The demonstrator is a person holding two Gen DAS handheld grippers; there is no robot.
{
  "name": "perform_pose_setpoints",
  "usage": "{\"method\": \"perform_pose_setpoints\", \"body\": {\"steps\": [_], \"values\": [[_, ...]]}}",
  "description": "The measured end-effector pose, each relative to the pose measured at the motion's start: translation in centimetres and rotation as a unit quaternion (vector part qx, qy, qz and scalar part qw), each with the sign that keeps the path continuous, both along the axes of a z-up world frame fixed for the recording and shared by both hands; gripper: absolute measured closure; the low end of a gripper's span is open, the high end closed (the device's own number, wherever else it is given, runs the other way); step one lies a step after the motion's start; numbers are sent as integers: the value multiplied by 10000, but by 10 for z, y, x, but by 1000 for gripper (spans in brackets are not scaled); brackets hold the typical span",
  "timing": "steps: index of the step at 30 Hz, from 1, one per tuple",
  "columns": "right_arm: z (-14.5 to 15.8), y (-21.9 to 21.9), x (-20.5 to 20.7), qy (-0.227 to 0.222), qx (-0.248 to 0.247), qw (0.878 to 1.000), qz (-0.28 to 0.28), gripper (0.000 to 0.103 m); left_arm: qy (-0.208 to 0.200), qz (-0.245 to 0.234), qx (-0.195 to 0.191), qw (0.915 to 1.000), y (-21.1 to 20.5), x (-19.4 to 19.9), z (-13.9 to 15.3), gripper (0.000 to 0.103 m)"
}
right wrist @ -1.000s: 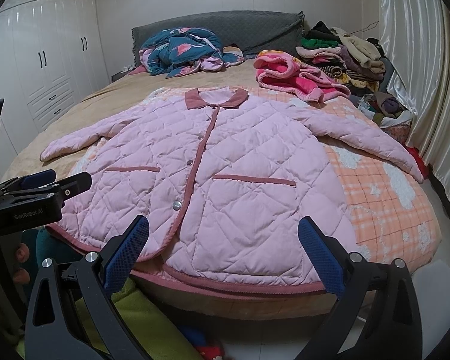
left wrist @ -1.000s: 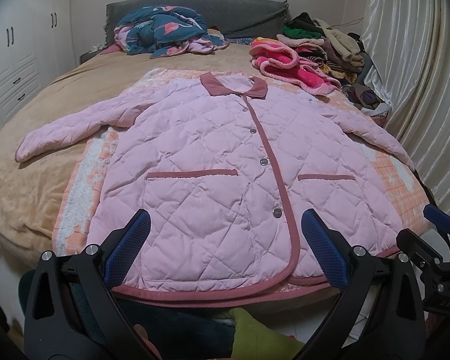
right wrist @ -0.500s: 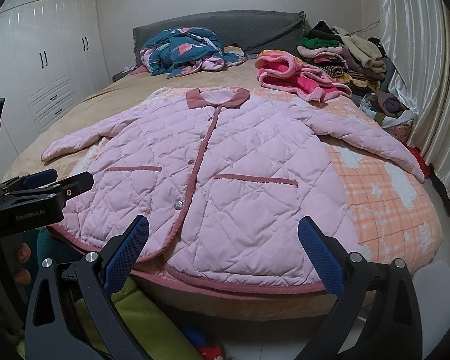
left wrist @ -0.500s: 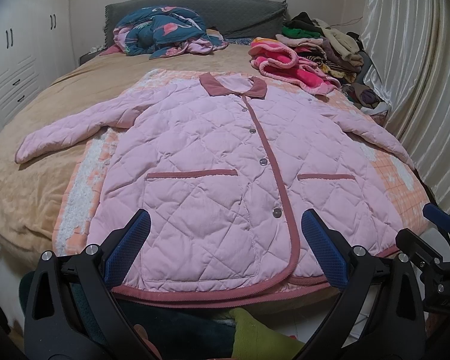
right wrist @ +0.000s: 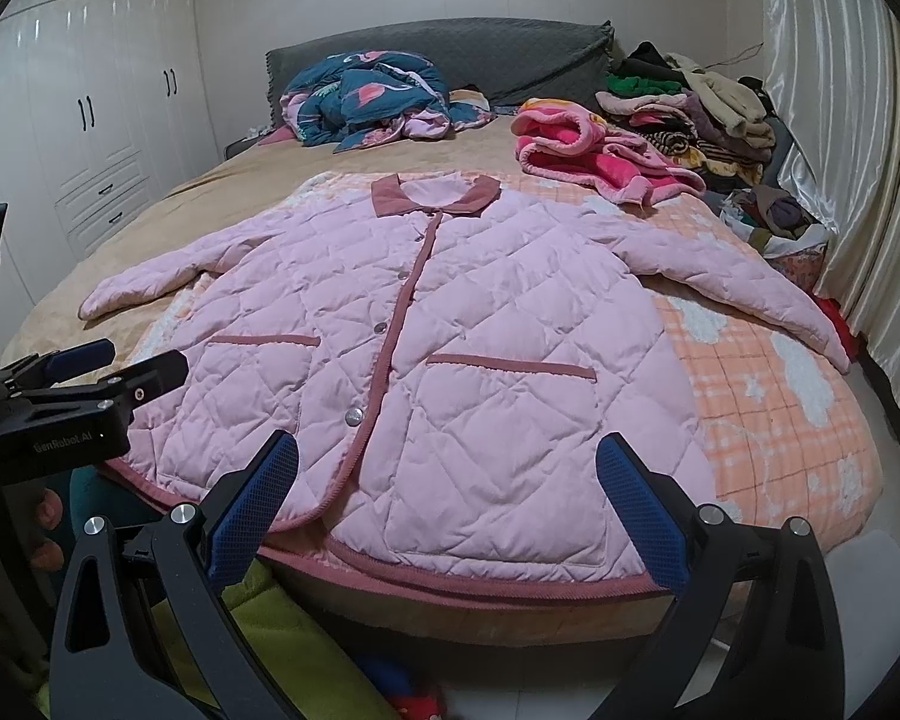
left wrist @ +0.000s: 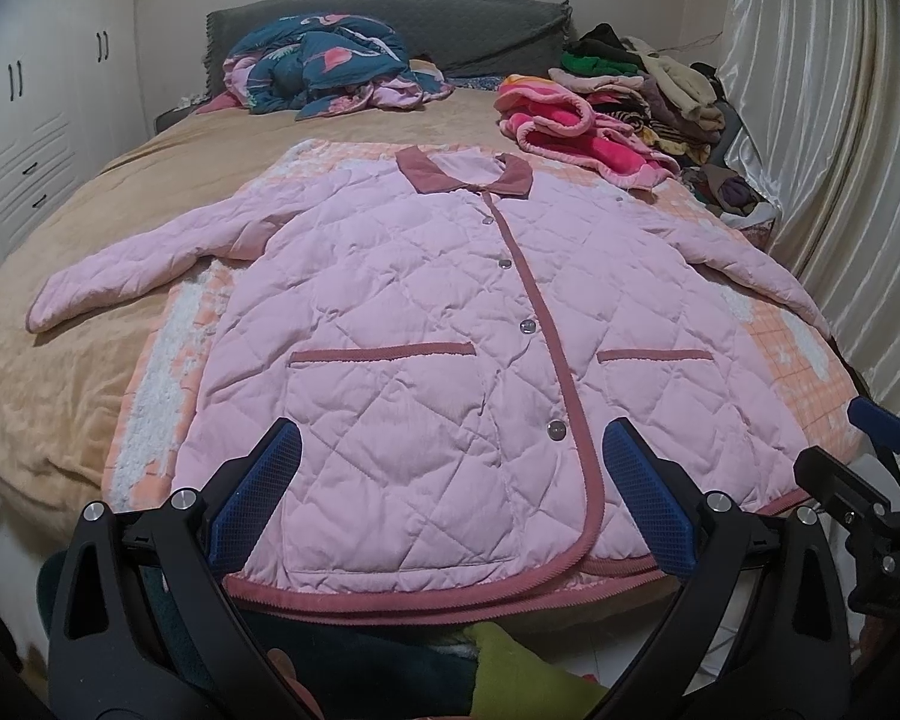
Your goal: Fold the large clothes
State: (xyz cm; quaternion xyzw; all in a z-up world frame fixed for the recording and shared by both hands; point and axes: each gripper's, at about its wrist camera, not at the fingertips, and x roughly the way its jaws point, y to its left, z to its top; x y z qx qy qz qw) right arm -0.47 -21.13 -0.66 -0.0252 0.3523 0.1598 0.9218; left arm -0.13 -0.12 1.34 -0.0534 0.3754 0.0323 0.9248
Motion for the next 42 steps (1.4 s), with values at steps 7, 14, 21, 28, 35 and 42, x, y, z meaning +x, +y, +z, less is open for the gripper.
{"method": "perform_pose_setpoints", "body": {"steps": [7, 14, 21, 28, 35, 42], "values": [[1, 3, 18, 13, -47, 10000, 46, 4, 31, 21, -7, 10000, 5, 18, 8, 9], [5, 9, 49, -40, -94, 9999, -7, 4, 21, 127, -37, 9999, 19, 42, 6, 9], [3, 9, 84, -46, -166, 9998, -133, 4, 65, 210, -105, 9997, 33, 77, 8, 9], [2, 4, 124, -64, -162, 9993, -327, 4, 111, 233, -135, 9996, 35, 110, 11, 9], [12, -12, 157, -259, -41, 9980, -572, 4, 126, 219, -91, 9996, 27, 146, 18, 9], [19, -43, 191, -371, 94, 9944, -983, 4, 177, 90, -170, 9997, 7, 183, 21, 9]]}}
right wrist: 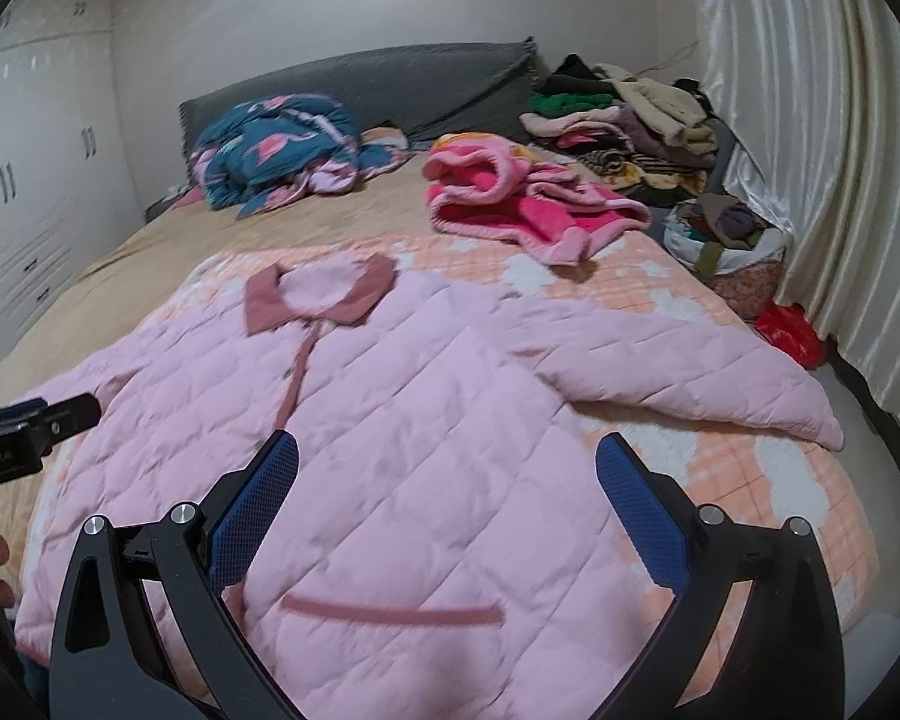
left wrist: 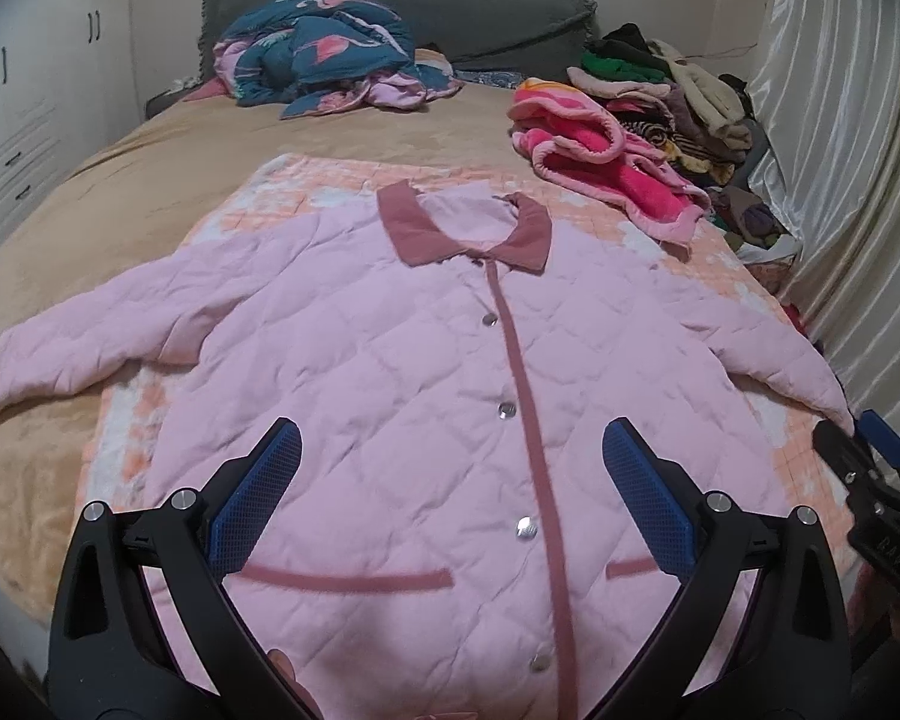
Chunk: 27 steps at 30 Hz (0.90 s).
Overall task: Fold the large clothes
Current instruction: 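Grasp the sleeve nearest the right tool and fold it across the jacket body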
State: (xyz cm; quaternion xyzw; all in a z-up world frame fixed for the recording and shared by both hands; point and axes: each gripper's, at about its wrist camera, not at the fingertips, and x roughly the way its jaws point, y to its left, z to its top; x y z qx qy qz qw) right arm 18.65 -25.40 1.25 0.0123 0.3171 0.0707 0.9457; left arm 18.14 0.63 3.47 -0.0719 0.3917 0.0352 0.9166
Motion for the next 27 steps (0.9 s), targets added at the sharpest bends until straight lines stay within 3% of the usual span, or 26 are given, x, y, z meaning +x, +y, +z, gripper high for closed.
{"method": "perform_pose_setpoints", "body": {"steps": [15, 27], "values": [[-16, -86, 59, 199, 208, 9949, -969, 4, 150, -323, 17, 9994, -54, 80, -9, 9], [-54, -161, 102, 674, 657, 9779, -1866, 4, 418, -532, 222, 9975, -89, 128, -41, 9]]}}
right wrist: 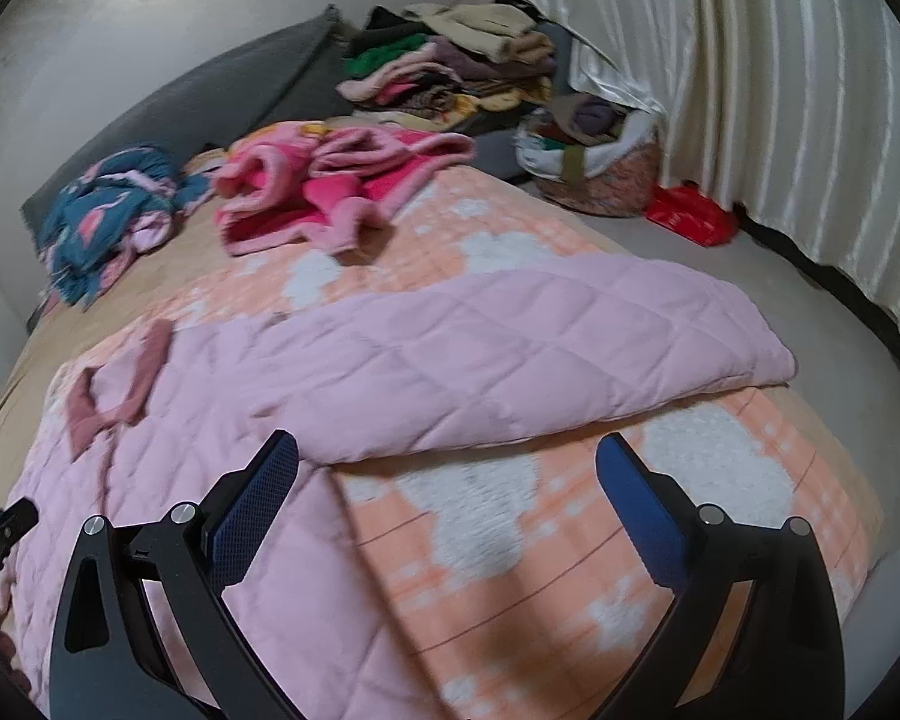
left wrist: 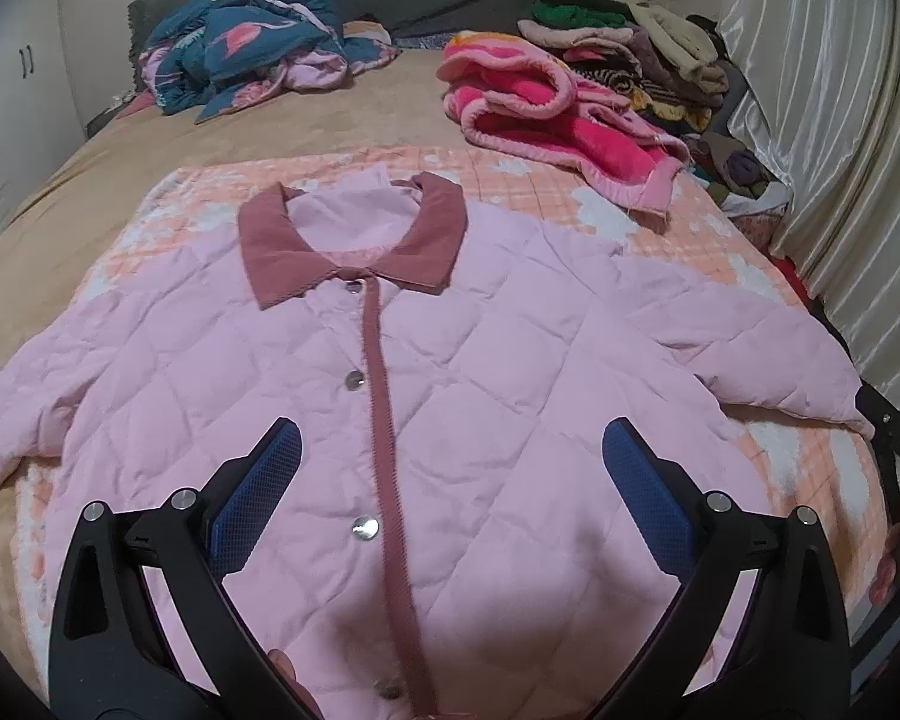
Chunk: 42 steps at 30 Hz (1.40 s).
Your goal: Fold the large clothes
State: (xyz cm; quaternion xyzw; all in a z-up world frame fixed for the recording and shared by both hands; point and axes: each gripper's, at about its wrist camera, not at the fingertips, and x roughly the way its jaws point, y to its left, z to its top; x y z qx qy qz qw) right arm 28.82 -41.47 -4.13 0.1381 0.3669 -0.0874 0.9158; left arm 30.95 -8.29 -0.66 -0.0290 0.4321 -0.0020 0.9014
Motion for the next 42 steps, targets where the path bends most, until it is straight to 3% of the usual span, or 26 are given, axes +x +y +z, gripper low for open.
{"method": "perform_pose_setpoints", "body": {"steps": [8, 18, 25, 29, 30, 31, 36, 39, 42], "values": [[-36, -59, 19, 359, 523, 9956, -692, 4, 28, -81, 130, 9999, -18, 19, -14, 9], [-87, -127, 25, 770, 1243, 9760, -1616, 4, 133, 6, 278, 9995, -21, 34, -30, 9], [-108, -177, 29, 457, 2160, 9540, -2027, 4, 171, 98, 407, 9990, -16, 40, -38, 9], [-110, -195, 33, 243, 2342, 9464, -2213, 4, 121, 202, 393, 9989, -4, 42, -36, 9], [-109, -198, 36, 198, 2232, 9488, -2224, 9, 109, 238, 411, 9988, -1, 42, -36, 9], [-108, -200, 37, 184, 2033, 9523, -2266, 27, 86, 276, 428, 9987, 3, 42, -35, 9], [-105, -203, 44, -70, 1763, 9634, -2020, 69, 175, 512, 421, 9976, 25, 45, -33, 9], [-85, -193, 49, -63, 1334, 9742, -1818, 79, 239, 613, 353, 9972, 38, 45, -30, 9], [-57, -182, 51, -240, 1124, 9801, -1620, 83, 189, 700, 304, 9969, 52, 43, -21, 9]]}}
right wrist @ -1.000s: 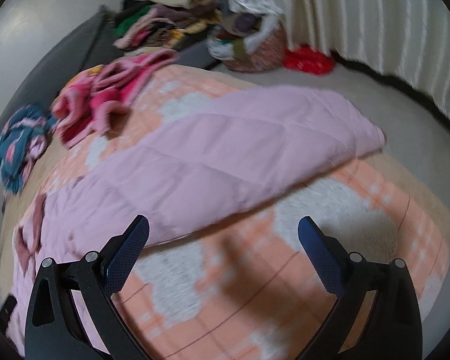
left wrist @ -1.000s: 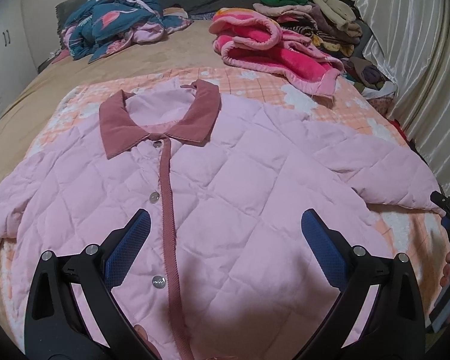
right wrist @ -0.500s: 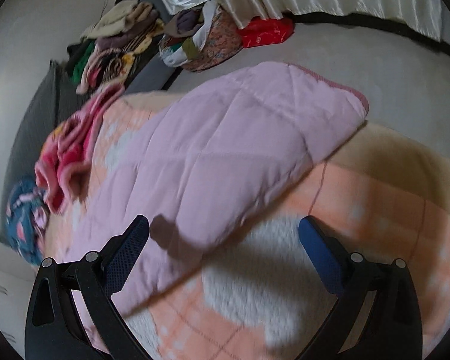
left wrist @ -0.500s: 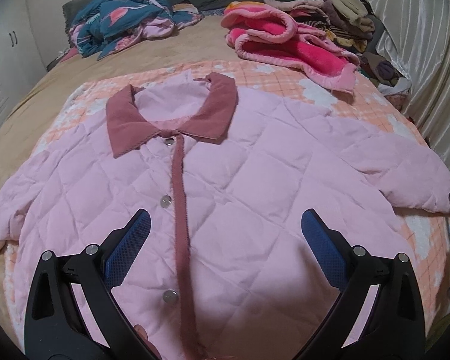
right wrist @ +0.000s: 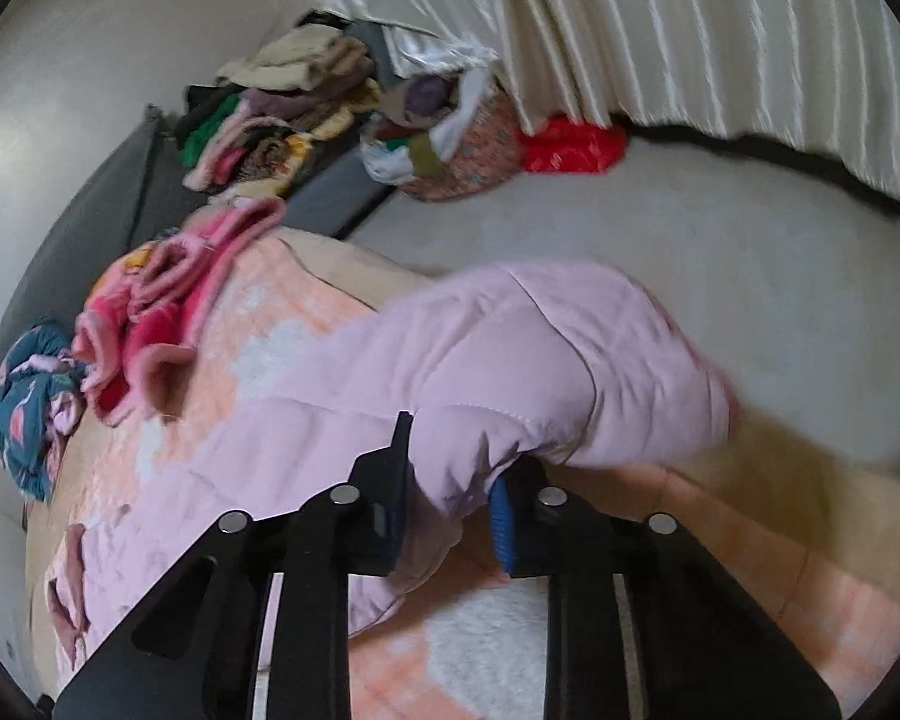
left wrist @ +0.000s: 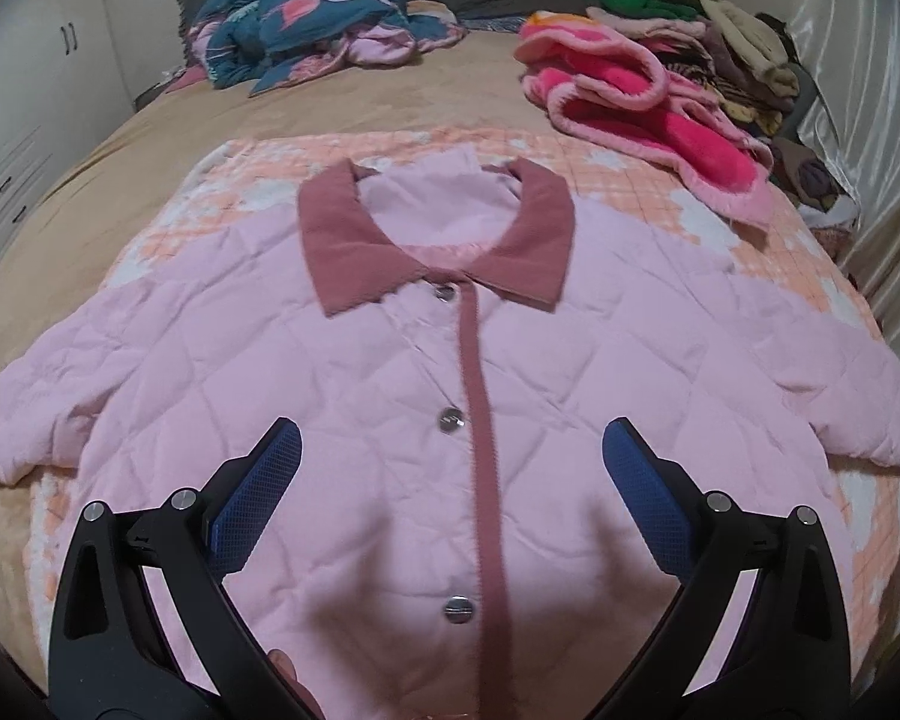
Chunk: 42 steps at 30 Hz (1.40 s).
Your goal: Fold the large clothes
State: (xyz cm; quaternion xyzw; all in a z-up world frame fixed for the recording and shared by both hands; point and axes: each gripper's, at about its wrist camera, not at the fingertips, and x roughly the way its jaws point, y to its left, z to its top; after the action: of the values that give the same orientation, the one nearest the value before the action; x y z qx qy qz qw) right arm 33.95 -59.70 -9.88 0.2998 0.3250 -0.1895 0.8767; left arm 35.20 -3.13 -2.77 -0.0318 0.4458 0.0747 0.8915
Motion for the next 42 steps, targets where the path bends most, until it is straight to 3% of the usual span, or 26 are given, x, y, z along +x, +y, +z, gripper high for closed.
{"method": "perform_pose_setpoints", "body": {"steps": [5, 9, 15, 21, 25, 30, 36, 42], "values": [[57, 34, 5, -273, -817, 9951, 489, 84, 22, 211, -42, 9998, 22, -2, 14, 9], [101, 77, 6, -538, -1698, 9796, 928, 85, -17, 413, -412, 9983, 49, -7, 23, 9], [142, 130, 3, -1015, -2029, 9631, 1449, 85, -196, 573, -695, 9957, 80, -17, 31, 9], [166, 182, 3, -1393, -2052, 9486, 1968, 86, -471, 854, -816, 9919, 115, -25, 37, 9], [175, 219, 6, -1547, -2015, 9394, 2304, 86, -639, 1002, -883, 9890, 138, -27, 35, 9], [176, 268, 9, -1629, -1967, 9294, 2665, 86, -701, 1008, -1272, 9842, 162, -27, 26, 9], [158, 340, 17, -1561, -1891, 9165, 3162, 86, -652, 940, -1224, 9859, 164, -23, 19, 9], [123, 406, 19, -1354, -1800, 9002, 3728, 86, -557, 932, -1413, 9840, 169, -24, 13, 9]]}}
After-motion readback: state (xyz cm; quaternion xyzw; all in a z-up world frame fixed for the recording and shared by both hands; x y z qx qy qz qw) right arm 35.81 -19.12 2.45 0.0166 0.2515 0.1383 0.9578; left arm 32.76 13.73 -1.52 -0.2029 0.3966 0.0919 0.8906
